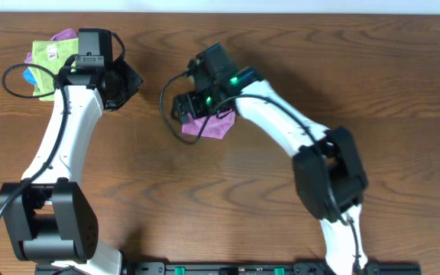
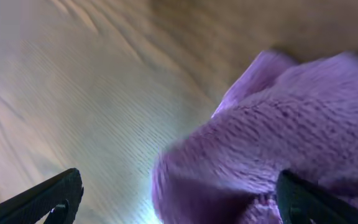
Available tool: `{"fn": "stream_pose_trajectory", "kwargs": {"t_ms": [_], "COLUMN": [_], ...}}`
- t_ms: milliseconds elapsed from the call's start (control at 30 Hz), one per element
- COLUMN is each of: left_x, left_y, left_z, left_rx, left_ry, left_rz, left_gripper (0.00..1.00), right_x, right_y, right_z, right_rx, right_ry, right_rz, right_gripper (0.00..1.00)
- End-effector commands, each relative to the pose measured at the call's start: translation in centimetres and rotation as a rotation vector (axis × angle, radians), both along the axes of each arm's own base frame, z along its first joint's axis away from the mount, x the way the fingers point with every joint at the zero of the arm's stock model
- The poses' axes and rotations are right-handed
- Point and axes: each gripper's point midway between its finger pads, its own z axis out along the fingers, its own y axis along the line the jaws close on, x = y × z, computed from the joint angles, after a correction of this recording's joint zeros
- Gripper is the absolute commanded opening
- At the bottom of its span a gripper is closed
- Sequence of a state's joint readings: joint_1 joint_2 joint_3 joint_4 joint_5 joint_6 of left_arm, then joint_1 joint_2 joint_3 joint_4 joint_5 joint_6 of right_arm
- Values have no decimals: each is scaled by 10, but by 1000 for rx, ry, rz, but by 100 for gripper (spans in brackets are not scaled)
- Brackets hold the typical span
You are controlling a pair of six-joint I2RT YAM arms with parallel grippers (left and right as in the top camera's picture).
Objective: Fold the cloth
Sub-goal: 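Lower the purple bundle with the right gripper and release it at center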
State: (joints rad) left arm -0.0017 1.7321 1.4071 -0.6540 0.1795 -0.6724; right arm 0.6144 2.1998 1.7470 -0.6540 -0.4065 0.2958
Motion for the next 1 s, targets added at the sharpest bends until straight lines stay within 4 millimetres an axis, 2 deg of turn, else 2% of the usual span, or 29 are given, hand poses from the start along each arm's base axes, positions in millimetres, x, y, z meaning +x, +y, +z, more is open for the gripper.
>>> {"fn": "stream_pose_trajectory", "kwargs": {"t_ms": [0,200,367,533,700,967], "left_x": [4,4,4,4,3,2], "left_y": [2,2,2,8,19,18], "left_z": [14,14,14,23,34,37], "left_rx": [10,10,10,11,12,-4], "left_ry": [-36,-36,-36,-61,-87,-93], "left_rz": [-7,-7,-7,7,30,28], "left_gripper": [6,6,6,6,6,6], "right_x": [-10,-12,-12,-6,-10,-14], "right_y": [7,9,9,9,12,8], "right_z": [-16,-30,-30,-6,21,48], "right_rx": [-10,-19,-18,13,60,68], "right_ry": [35,68,64,20,-7,-37], "right_rz": [15,2,5,13,48,47], "right_gripper": [99,99,99,99,99,99]}}
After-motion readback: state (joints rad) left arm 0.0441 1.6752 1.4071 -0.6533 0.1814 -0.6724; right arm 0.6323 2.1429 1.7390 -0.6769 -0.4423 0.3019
